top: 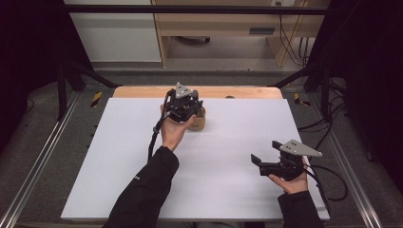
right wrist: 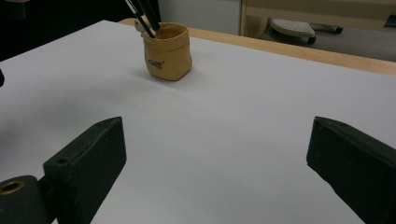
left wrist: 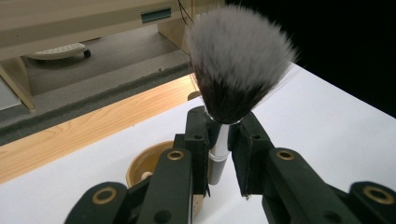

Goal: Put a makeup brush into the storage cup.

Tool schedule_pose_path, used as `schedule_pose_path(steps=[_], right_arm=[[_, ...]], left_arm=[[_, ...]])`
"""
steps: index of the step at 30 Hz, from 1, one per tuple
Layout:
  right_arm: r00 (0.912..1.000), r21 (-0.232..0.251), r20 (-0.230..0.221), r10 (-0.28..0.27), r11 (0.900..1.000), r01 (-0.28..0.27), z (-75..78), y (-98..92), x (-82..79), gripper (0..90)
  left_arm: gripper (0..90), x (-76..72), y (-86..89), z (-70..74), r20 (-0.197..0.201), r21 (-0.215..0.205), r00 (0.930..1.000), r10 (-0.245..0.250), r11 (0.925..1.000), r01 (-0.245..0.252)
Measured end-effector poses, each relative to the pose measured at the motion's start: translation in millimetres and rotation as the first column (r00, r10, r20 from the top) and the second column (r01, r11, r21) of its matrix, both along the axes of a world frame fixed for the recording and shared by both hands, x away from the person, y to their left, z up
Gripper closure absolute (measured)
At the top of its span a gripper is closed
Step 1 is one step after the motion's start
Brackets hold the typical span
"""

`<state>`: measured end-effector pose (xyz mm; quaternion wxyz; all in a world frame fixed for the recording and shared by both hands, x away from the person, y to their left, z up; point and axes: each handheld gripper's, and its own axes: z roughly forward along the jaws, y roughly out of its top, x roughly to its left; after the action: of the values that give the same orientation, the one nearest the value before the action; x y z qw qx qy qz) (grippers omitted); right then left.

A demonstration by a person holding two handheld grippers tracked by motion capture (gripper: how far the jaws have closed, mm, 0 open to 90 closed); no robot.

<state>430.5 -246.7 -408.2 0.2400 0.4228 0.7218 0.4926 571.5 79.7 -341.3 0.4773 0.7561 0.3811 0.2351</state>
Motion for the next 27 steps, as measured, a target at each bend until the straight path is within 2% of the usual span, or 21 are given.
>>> schedule_pose_path(steps=[8, 27], right_arm=[[1.0, 0.003, 0.0, 0.002, 1.0, -0.002, 0.1, 0.2, -0.1, 5.3], [1.0, 0.002, -0.001, 0.007, 1.0, -0.007, 0.0, 1.4, -0.2, 5.5]], left_arm=[[77.2, 7.6, -0.4, -5.6, -0.002, 0.019, 0.9994, 0.035, 0.9992, -0.035], [77.2, 15.8, -5.1, -16.6, 0.0, 0.067, 0.9984, 0.056, 0.9962, -0.056]])
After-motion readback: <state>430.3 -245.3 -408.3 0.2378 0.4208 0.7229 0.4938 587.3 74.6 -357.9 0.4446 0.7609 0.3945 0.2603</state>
